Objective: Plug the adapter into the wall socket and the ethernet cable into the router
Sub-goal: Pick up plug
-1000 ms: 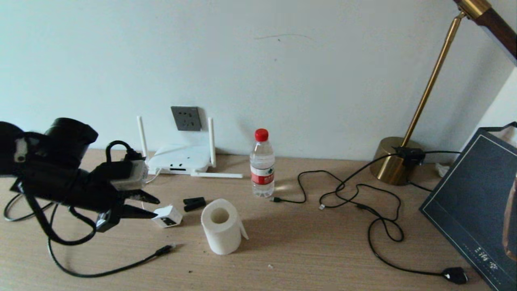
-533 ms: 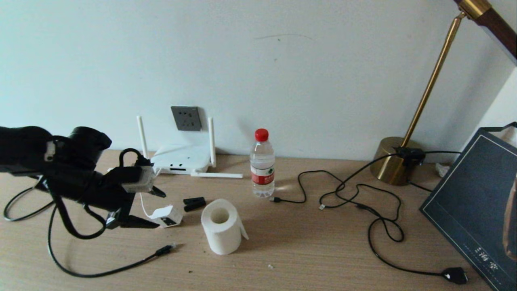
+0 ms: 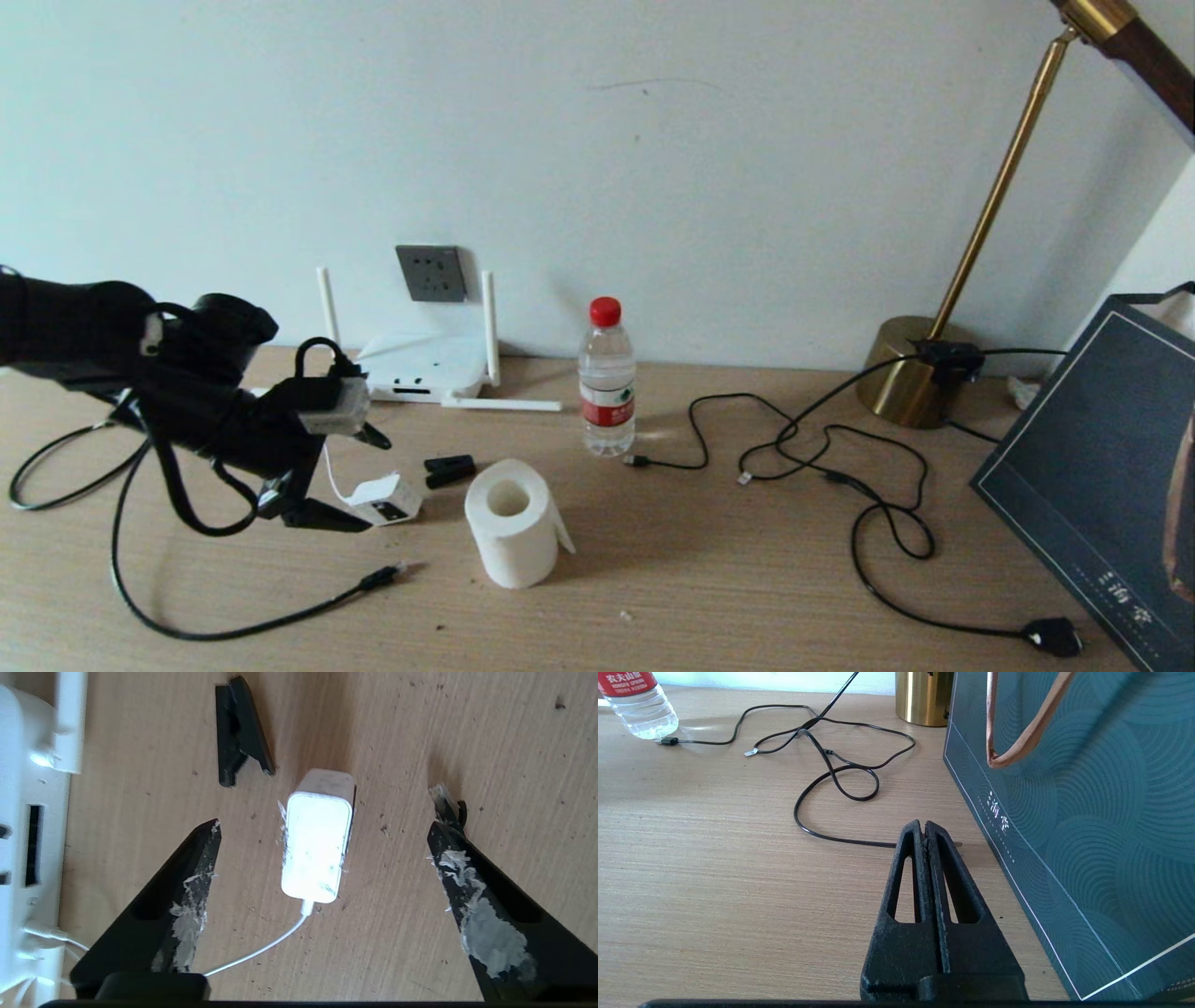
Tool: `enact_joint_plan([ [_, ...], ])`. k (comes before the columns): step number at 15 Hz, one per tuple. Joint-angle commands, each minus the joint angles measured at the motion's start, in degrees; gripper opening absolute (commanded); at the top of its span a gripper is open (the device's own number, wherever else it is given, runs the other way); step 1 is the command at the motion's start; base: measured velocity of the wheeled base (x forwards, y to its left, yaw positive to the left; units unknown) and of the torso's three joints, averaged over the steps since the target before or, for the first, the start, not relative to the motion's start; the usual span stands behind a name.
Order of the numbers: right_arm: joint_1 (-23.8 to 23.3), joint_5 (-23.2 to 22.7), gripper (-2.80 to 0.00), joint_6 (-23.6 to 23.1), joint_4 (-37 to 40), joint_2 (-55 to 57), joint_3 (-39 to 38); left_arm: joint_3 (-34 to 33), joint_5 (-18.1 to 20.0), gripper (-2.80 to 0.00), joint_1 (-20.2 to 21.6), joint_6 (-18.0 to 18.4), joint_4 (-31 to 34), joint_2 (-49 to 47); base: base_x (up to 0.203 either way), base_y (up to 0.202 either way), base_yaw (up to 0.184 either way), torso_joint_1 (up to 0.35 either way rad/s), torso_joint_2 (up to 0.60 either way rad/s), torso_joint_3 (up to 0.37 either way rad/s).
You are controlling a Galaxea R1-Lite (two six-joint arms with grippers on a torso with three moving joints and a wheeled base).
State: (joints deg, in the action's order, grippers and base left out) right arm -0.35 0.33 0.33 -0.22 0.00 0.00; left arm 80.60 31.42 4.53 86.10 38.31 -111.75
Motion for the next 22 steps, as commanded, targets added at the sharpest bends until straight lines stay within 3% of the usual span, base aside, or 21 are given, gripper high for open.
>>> enact_joint_plan([
  [1,0.0,0.0,-2.80,0.0,0.0,0.0,0.0,1.8,0.1,0.00,0.0,0.6,1.8,-1.8,0.000,0.000,0.000,0.000,0.00,0.000],
  [18,0.0,0.0,-2.80,0.0,0.0,0.0,0.0,4.7,-1.4,0.00,-1.7,0.5,2.3,-7.7,0.000,0.000,0.000,0.000,0.00,0.000],
  [19,0.0,0.0,-2.80,0.0,0.0,0.0,0.0,4.9,-1.3,-2.80,-1.7,0.5,2.4,-8.1,0.000,0.000,0.000,0.000,0.00,0.000],
  [22,0.0,0.0,-2.80,0.0,0.0,0.0,0.0,5.4,-1.3,-2.80,-2.2,0.4,2.4,-8.2,0.000,0.000,0.000,0.000,0.00,0.000],
])
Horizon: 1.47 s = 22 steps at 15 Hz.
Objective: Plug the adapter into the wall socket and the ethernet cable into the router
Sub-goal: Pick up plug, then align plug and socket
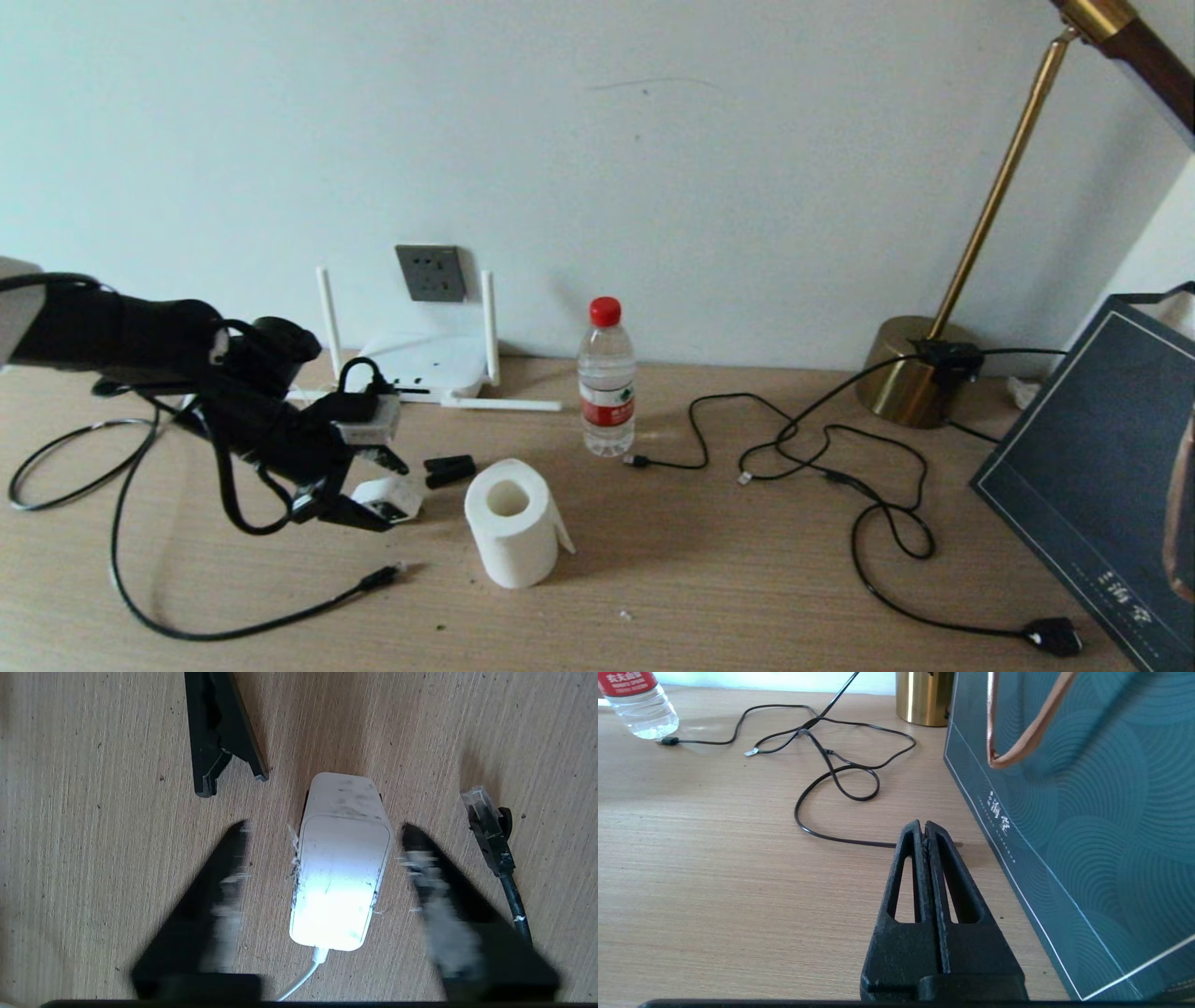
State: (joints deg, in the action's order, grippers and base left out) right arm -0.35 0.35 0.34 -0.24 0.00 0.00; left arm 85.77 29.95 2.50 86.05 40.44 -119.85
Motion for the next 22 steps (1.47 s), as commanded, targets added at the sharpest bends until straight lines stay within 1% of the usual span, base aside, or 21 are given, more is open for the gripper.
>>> enact_joint_plan([
  [1,0.0,0.0,-2.80,0.0,0.0,0.0,0.0,0.2,0.2,-2.80,-0.1,0.4,0.3,0.0,0.000,0.000,0.000,0.000,0.00,0.000],
  [9,0.0,0.0,-2.80,0.0,0.0,0.0,0.0,-1.3,0.4,-2.80,-0.1,0.4,-0.1,0.9,0.000,0.000,0.000,0.000,0.00,0.000],
  [10,0.0,0.0,-2.80,0.0,0.0,0.0,0.0,-1.7,1.2,-2.80,-0.2,0.3,-0.6,1.3,0.000,0.000,0.000,0.000,0.00,0.000],
  [11,0.0,0.0,-2.80,0.0,0.0,0.0,0.0,-1.6,4.1,-2.80,-0.2,0.3,-0.7,1.7,0.000,0.000,0.000,0.000,0.00,0.000],
  [12,0.0,0.0,-2.80,0.0,0.0,0.0,0.0,-1.3,8.6,-2.80,-0.2,0.0,-0.8,2.3,0.000,0.000,0.000,0.000,0.00,0.000],
  [13,0.0,0.0,-2.80,0.0,0.0,0.0,0.0,-0.7,12.5,-2.80,-0.2,-1.2,-1.1,3.8,0.000,0.000,0.000,0.000,0.00,0.000],
  [14,0.0,0.0,-2.80,0.0,0.0,0.0,0.0,-0.1,13.9,-2.80,0.1,-4.2,-1.7,6.1,0.000,0.000,0.000,0.000,0.00,0.000],
  [15,0.0,0.0,-2.80,0.0,0.0,0.0,0.0,0.1,14.4,-2.80,0.3,-8.5,-2.3,8.4,0.000,0.000,0.000,0.000,0.00,0.000],
  [16,0.0,0.0,-2.80,0.0,0.0,0.0,0.0,0.0,16.0,-2.80,0.9,-14.2,-3.6,10.4,0.000,0.000,0.000,0.000,0.00,0.000],
  [17,0.0,0.0,-2.80,0.0,0.0,0.0,0.0,0.0,18.2,-2.80,2.7,-17.6,-6.7,11.1,0.000,0.000,0.000,0.000,0.00,0.000],
  [18,0.0,0.0,-2.80,0.0,0.0,0.0,0.0,0.1,19.2,-2.80,4.2,-20.8,-8.2,11.8,0.000,0.000,0.000,0.000,0.00,0.000],
  [19,0.0,0.0,-2.80,0.0,0.0,0.0,0.0,0.1,19.8,-2.80,5.1,-23.7,-8.2,13.5,0.000,0.000,0.000,0.000,0.00,0.000],
  [20,0.0,0.0,-2.80,0.0,0.0,0.0,0.0,-0.2,20.1,-2.80,5.8,-25.7,-6.5,15.8,0.000,0.000,0.000,0.000,0.00,0.000],
  [21,0.0,0.0,-2.80,0.0,0.0,0.0,0.0,-0.7,20.0,-2.80,6.6,-26.6,-3.5,18.5,0.000,0.000,0.000,0.000,0.00,0.000],
  [22,0.0,0.0,-2.80,0.0,0.0,0.0,0.0,-1.4,19.8,-2.80,7.3,-27.0,0.9,21.7,0.000,0.000,0.000,0.000,0.00,0.000],
])
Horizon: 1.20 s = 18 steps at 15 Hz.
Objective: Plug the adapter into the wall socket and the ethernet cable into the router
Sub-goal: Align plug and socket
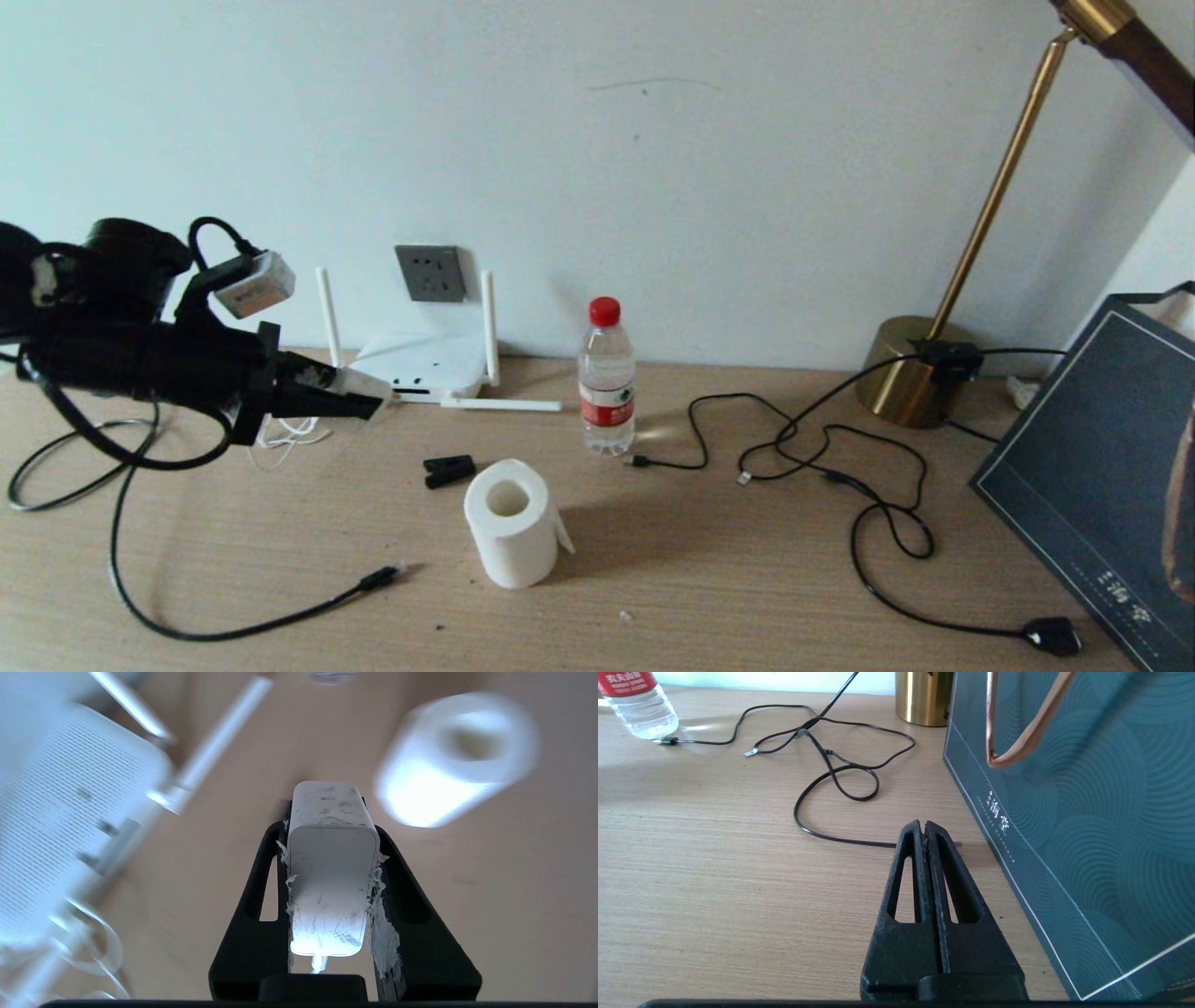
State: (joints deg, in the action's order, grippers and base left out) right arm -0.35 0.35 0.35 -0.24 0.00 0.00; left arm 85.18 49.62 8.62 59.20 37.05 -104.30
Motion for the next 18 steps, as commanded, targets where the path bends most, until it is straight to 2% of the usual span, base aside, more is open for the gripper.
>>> enact_joint_plan([
  [1,0.0,0.0,-2.80,0.0,0.0,0.0,0.0,-1.5,-0.4,-2.80,1.9,-0.4,8.3,9.4,0.000,0.000,0.000,0.000,0.00,0.000],
  [2,0.0,0.0,-2.80,0.0,0.0,0.0,0.0,-2.4,-1.7,-2.80,2.4,-0.5,11.1,11.9,0.000,0.000,0.000,0.000,0.00,0.000],
  [4,0.0,0.0,-2.80,0.0,0.0,0.0,0.0,-4.6,-6.9,-2.80,2.9,-1.0,11.4,15.8,0.000,0.000,0.000,0.000,0.00,0.000],
  [5,0.0,0.0,-2.80,0.0,0.0,0.0,0.0,-5.3,-8.5,-2.80,2.9,-2.7,11.5,17.4,0.000,0.000,0.000,0.000,0.00,0.000],
  [6,0.0,0.0,-2.80,0.0,0.0,0.0,0.0,-5.5,-8.7,-2.80,2.7,-8.0,11.9,18.7,0.000,0.000,0.000,0.000,0.00,0.000],
  [9,0.0,0.0,-2.80,0.0,0.0,0.0,0.0,-9.6,-8.8,-2.80,-1.3,-32.2,11.7,22.9,0.000,0.000,0.000,0.000,0.00,0.000],
  [13,0.0,0.0,-2.80,0.0,0.0,0.0,0.0,-13.6,-9.7,-2.80,-3.2,-53.8,-9.1,18.6,0.000,0.000,0.000,0.000,0.00,0.000],
  [14,0.0,0.0,-2.80,0.0,0.0,0.0,0.0,-15.1,-13.9,-2.80,-4.2,-57.7,-15.6,16.6,0.000,0.000,0.000,0.000,0.00,0.000],
  [15,0.0,0.0,-2.80,0.0,0.0,0.0,0.0,-17.7,-19.7,-2.80,-5.7,-59.9,-23.1,15.0,0.000,0.000,0.000,0.000,0.00,0.000],
  [16,0.0,0.0,-2.80,0.0,0.0,0.0,0.0,-21.6,-23.4,-2.80,-6.9,-61.3,-33.0,13.1,0.000,0.000,0.000,0.000,0.00,0.000],
  [18,0.0,0.0,-2.80,0.0,0.0,0.0,0.0,-27.5,-28.8,-2.80,-8.8,-62.4,-55.7,7.1,0.000,0.000,0.000,0.000,0.00,0.000],
])
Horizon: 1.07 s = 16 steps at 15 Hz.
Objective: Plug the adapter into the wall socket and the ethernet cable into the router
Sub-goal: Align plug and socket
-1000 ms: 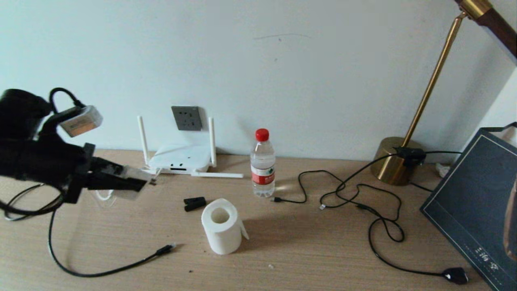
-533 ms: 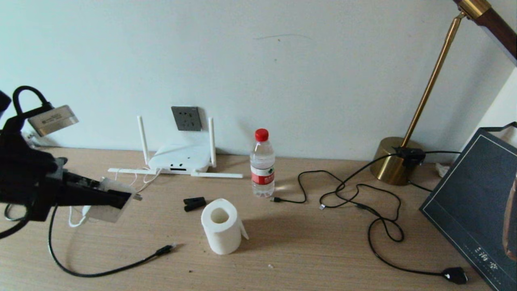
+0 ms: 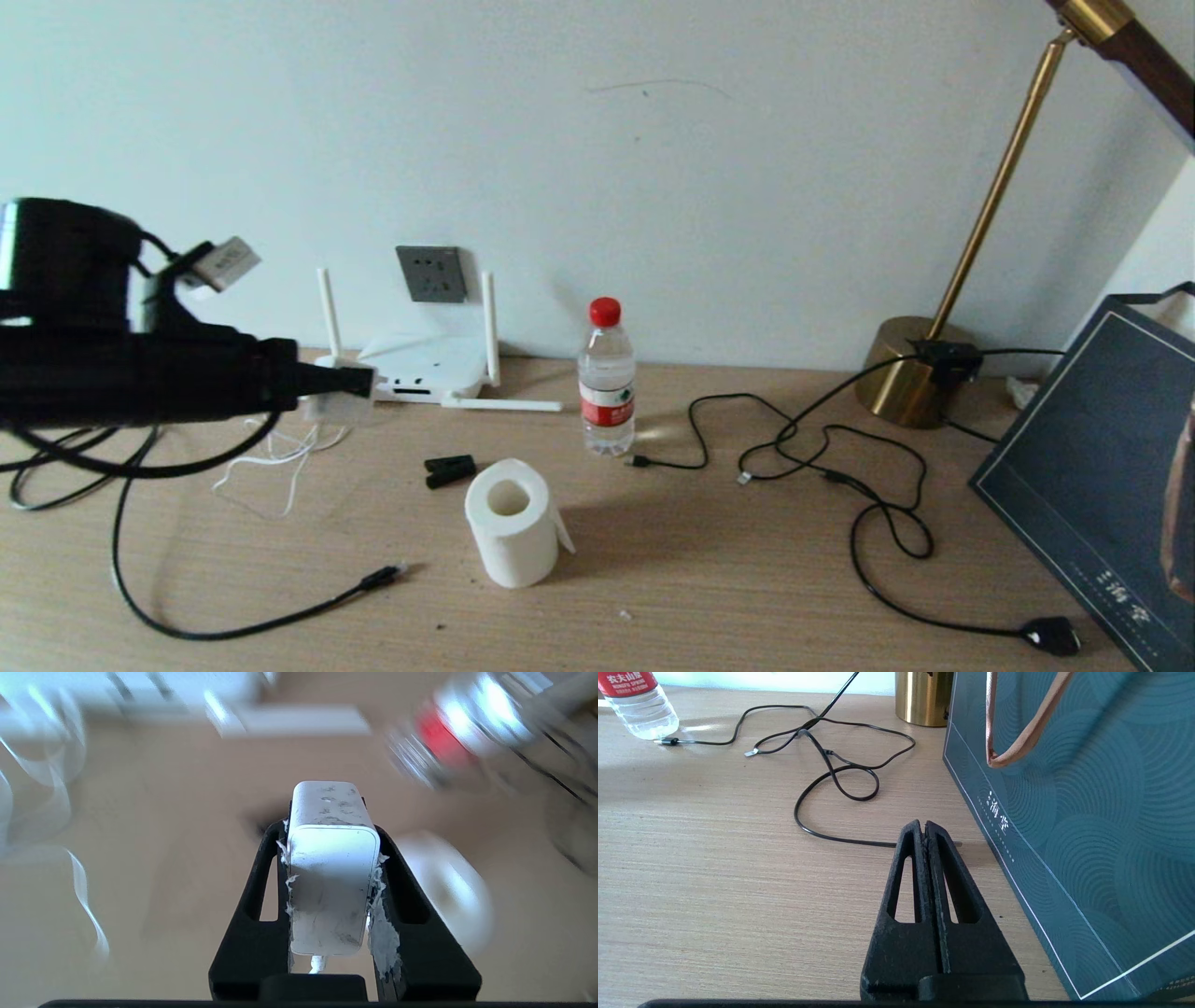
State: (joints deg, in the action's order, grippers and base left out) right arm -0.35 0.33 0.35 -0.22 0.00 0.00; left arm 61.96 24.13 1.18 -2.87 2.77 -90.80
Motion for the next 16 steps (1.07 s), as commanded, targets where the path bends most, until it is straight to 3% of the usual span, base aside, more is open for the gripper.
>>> enact_joint_plan([
  [1,0.0,0.0,-2.80,0.0,0.0,0.0,0.0,-6.0,-6.8,-2.80,-2.0,-0.6,-33.0,-12.0,0.000,0.000,0.000,0.000,0.00,0.000],
  [3,0.0,0.0,-2.80,0.0,0.0,0.0,0.0,-7.0,-13.4,-2.80,-3.2,-0.4,-53.2,-23.5,0.000,0.000,0.000,0.000,0.00,0.000],
  [5,0.0,0.0,-2.80,0.0,0.0,0.0,0.0,-4.0,-20.7,-2.80,-4.4,0.6,-66.0,-31.7,0.000,0.000,0.000,0.000,0.00,0.000],
  [10,0.0,0.0,-2.80,0.0,0.0,0.0,0.0,12.0,-27.5,-2.80,-6.0,2.5,-75.9,-39.7,0.000,0.000,0.000,0.000,0.00,0.000],
  [12,0.0,0.0,-2.80,0.0,0.0,0.0,0.0,11.6,-27.9,-2.80,-6.3,3.3,-79.9,-40.7,0.000,0.000,0.000,0.000,0.00,0.000],
  [16,0.0,0.0,-2.80,0.0,0.0,0.0,0.0,9.4,-27.9,-2.80,-6.8,3.7,-81.7,-40.3,0.000,0.000,0.000,0.000,0.00,0.000],
])
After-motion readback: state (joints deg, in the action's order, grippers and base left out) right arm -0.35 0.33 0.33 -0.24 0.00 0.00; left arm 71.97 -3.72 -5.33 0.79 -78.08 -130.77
